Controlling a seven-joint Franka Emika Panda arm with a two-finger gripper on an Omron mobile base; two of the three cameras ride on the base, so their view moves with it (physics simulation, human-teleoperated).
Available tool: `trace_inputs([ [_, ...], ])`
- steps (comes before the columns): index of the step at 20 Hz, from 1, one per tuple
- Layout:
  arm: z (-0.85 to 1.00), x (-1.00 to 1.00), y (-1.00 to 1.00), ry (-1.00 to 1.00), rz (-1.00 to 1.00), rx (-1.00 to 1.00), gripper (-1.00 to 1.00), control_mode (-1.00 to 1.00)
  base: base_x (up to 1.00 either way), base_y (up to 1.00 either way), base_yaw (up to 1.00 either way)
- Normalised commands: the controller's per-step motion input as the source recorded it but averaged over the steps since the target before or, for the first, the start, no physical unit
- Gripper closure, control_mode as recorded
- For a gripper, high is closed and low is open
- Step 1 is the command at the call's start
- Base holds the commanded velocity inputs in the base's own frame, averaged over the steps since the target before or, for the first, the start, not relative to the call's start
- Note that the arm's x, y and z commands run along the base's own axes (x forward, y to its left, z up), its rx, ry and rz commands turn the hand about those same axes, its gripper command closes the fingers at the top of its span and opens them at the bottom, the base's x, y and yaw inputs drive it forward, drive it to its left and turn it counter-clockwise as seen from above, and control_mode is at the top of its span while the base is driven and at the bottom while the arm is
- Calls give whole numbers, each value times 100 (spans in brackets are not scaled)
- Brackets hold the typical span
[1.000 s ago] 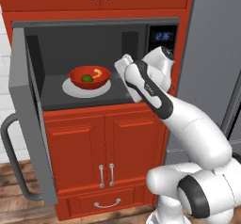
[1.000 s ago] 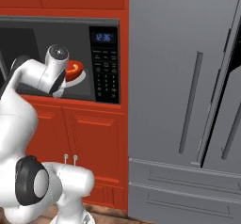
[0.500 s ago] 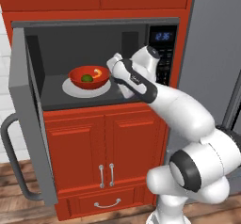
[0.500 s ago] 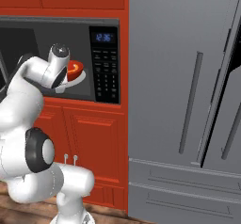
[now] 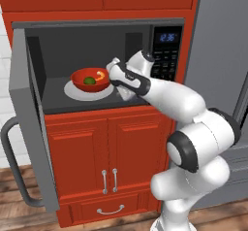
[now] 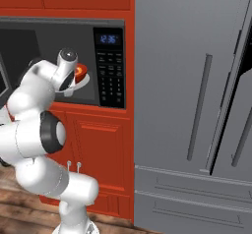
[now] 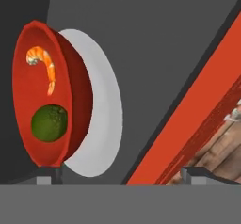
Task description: The microwave is finished heating the shrimp and lime. Take the bowl containing the food and place it on the dining counter.
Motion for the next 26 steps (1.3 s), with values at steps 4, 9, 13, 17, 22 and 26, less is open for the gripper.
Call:
trace_inputs([
  [4, -16, 53, 5, 0, -1, -3, -100, -100, 0, 0, 0],
  [9, -10, 45, 12, 0, -1, -1, -100, -100, 0, 0, 0],
  [13, -14, 48, 21, 2, -2, -1, -100, -100, 0, 0, 0],
  [17, -6, 40, 26, 5, -2, -1, -100, -100, 0, 0, 0],
  [22, -10, 25, 6, 7, 0, 0, -100, -100, 0, 0, 0],
  [26, -8, 23, 1, 7, 0, 0, -100, -100, 0, 0, 0],
])
